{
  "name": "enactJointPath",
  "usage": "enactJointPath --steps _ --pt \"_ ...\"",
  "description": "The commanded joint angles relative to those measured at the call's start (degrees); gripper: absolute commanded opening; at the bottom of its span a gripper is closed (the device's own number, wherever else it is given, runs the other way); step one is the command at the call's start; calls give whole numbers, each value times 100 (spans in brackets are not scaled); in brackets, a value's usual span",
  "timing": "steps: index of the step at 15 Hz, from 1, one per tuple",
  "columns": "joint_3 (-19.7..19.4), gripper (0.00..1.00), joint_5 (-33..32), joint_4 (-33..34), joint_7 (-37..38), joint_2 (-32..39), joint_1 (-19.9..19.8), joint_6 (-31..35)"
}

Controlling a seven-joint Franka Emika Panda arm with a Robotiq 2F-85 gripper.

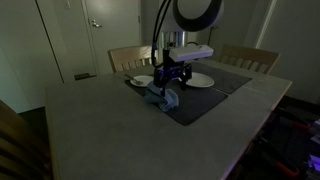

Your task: Pick up the blue towel and wipe the plate on the right

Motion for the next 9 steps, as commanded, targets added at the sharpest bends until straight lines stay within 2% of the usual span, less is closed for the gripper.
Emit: enactJointPath --steps 1,5,9 --pt "-118 100 53 56 27 193 150 241" --pt "-345 100 73 64 731 469 370 963" --pt "-891 100 -126 137 1475 746 764 1524"
